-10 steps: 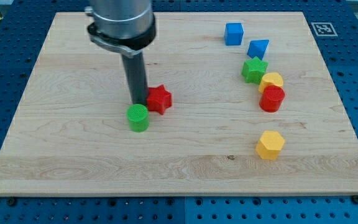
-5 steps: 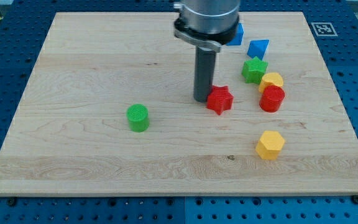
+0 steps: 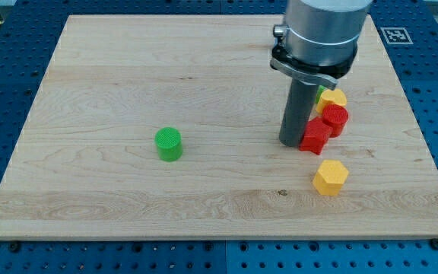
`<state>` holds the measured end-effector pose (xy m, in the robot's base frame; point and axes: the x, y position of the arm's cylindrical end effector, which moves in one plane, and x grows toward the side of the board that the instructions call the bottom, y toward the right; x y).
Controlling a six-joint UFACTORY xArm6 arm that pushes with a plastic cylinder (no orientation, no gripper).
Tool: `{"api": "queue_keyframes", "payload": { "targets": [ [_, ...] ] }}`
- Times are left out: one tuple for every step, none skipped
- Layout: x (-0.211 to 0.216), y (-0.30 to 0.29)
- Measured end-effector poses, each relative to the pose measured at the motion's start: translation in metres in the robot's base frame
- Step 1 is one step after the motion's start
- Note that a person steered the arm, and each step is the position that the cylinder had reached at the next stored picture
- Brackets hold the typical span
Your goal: Separate the red star from the red circle
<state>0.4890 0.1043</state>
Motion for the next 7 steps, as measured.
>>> {"api": "queue_keyframes", "payload": {
  "targets": [
    [-0.001, 0.0],
    [-0.012, -0.019],
    [-0.03, -0.024],
    [-0.032, -0.011],
    [-0.032, 0.008],
    [-0.031, 0.036],
    [-0.022, 0.043]
  ]
}}
